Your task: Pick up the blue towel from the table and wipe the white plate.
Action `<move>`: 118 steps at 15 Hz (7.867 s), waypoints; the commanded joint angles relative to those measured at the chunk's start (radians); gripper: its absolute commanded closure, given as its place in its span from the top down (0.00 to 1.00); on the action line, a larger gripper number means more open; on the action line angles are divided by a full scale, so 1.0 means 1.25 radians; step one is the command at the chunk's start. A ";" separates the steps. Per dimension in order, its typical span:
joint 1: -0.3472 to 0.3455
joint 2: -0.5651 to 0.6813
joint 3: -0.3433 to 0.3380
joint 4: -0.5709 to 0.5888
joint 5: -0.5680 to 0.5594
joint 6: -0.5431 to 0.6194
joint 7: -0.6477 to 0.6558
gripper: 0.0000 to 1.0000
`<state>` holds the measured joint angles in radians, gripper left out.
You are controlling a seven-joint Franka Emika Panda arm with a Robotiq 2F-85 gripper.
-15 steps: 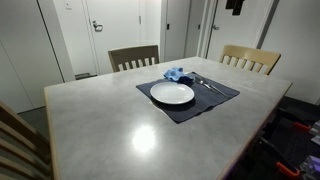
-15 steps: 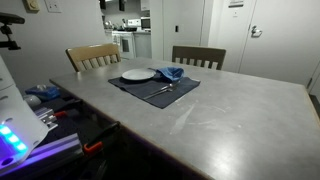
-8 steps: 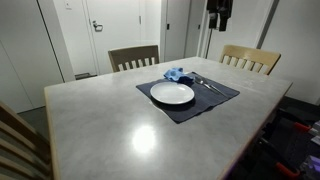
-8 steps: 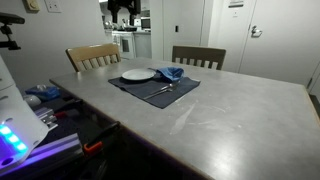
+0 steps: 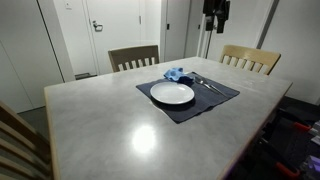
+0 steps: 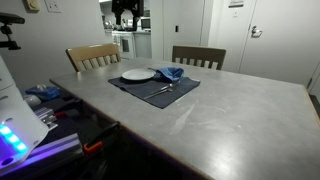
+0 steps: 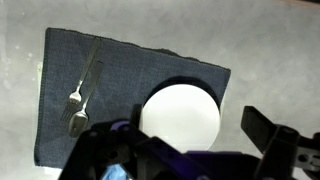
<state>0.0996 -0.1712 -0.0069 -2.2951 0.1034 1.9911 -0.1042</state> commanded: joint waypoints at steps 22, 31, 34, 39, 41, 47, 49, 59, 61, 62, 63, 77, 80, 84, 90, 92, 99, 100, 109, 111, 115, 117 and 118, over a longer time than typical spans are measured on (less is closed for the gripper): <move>-0.072 0.285 -0.002 0.227 -0.003 0.093 -0.042 1.00; -0.086 0.317 0.001 0.253 -0.005 0.100 -0.048 1.00; -0.085 0.373 -0.005 0.286 -0.018 0.130 0.020 1.00; -0.094 0.476 0.001 0.327 0.000 0.173 0.041 1.00; -0.096 0.518 0.000 0.350 -0.002 0.183 0.044 1.00; -0.117 0.603 0.018 0.402 0.053 0.208 0.042 1.00; -0.115 0.624 0.019 0.411 0.076 0.230 0.060 1.00; -0.112 0.668 -0.011 0.340 0.063 0.395 0.143 1.00; -0.115 0.669 -0.009 0.325 0.062 0.410 0.139 0.74; -0.116 0.666 -0.010 0.319 0.060 0.416 0.139 0.67; -0.114 0.659 -0.012 0.312 0.058 0.421 0.143 0.65; -0.112 0.548 -0.012 0.286 0.013 0.341 0.143 0.02; -0.109 0.476 0.006 0.216 0.013 0.287 0.099 0.02; -0.084 0.371 0.010 0.117 -0.010 0.266 0.100 0.02; -0.064 0.313 0.059 0.056 0.006 0.246 0.005 0.02; -0.056 0.320 0.071 0.056 0.012 0.259 -0.011 0.02; -0.059 0.381 0.094 0.082 0.082 0.284 -0.076 0.02; -0.054 0.392 0.090 0.084 0.066 0.291 -0.073 0.02; -0.016 0.465 0.083 0.102 -0.011 0.286 0.006 0.02; -0.008 0.474 0.087 0.109 -0.035 0.247 0.012 0.02; -0.011 0.482 0.105 0.139 -0.023 0.169 -0.026 0.02; -0.021 0.480 0.119 0.155 0.001 0.154 -0.060 0.02; -0.027 0.480 0.125 0.161 0.012 0.158 -0.086 0.02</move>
<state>0.0934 0.4108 0.1231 -2.1424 0.0854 2.2255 -0.1360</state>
